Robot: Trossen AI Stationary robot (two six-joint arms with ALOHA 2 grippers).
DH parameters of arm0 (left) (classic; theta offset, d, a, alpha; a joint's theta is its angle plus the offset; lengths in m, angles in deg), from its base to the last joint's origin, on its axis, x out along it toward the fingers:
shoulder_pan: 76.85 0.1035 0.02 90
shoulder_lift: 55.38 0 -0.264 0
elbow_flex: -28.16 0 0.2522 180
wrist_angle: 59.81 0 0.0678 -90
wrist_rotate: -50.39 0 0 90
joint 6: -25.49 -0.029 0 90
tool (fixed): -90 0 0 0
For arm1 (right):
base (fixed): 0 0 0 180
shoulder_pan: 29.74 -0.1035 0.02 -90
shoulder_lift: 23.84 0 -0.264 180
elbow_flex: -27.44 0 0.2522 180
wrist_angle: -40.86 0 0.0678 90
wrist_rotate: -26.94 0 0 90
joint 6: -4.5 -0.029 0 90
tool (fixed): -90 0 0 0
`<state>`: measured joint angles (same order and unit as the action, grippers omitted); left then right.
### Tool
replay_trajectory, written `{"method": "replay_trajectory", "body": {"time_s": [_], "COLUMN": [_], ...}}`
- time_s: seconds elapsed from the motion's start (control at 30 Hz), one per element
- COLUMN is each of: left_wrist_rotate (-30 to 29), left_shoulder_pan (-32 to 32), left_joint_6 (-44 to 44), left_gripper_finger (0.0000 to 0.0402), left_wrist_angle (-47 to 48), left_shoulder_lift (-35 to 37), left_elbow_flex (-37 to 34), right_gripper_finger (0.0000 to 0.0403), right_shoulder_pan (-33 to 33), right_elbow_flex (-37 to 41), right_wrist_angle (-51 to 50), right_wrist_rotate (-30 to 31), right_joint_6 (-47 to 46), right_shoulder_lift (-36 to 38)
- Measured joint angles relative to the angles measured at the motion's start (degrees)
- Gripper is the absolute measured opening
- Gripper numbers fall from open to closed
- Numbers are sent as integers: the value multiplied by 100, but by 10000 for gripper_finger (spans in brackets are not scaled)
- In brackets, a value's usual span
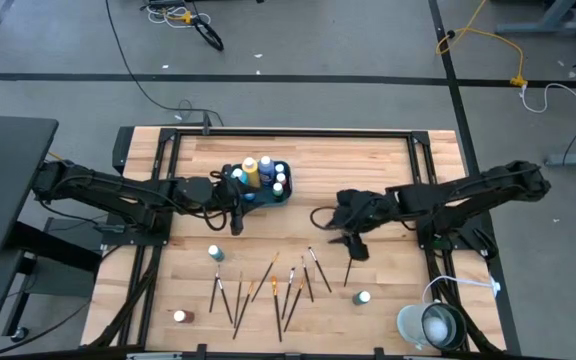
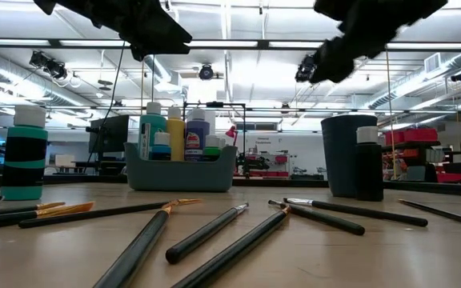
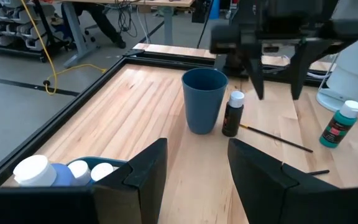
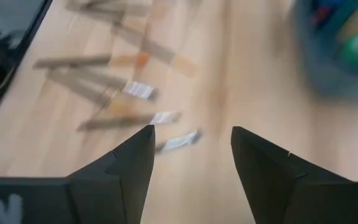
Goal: Pick & Place Paint Supplies
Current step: Adjust the blue cup
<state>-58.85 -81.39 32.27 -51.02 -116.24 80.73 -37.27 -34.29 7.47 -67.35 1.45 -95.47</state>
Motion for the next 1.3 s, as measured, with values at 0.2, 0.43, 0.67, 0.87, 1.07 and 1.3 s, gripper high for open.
{"method": "replay_trajectory", "body": {"time_s": [0.2, 0.43, 0.67, 0.87, 1.07, 1.3], "left_wrist_rotate": [-9, -15, -17, -17, -15, 96], "left_shoulder_pan": [0, 0, 0, 0, 1, 0], "left_joint_6": [-2, -83, -124, -123, -123, -157], "left_gripper_finger": [179, 179, 179, 179, 179, 179], "left_wrist_angle": [-2, -7, -13, -24, -54, -60], "left_shoulder_lift": [0, 0, 0, 0, 0, -2], "left_elbow_flex": [0, 0, 0, 0, 0, 0], "right_gripper_finger": [215, 215, 215, 215, 215, 215], "right_shoulder_pan": [-249, -389, -244, 112, 389, 562], "right_elbow_flex": [0, 0, -1, -2, -2, -4], "right_wrist_angle": [-844, -1054, -1213, -1397, -1612, -1687], "right_wrist_rotate": [-420, 146, 2085, 2327, 2324, 2140], "right_joint_6": [-903, -885, -492, -636, -699, -718], "right_shoulder_lift": [-3, 14, 226, 203, 155, -132]}}
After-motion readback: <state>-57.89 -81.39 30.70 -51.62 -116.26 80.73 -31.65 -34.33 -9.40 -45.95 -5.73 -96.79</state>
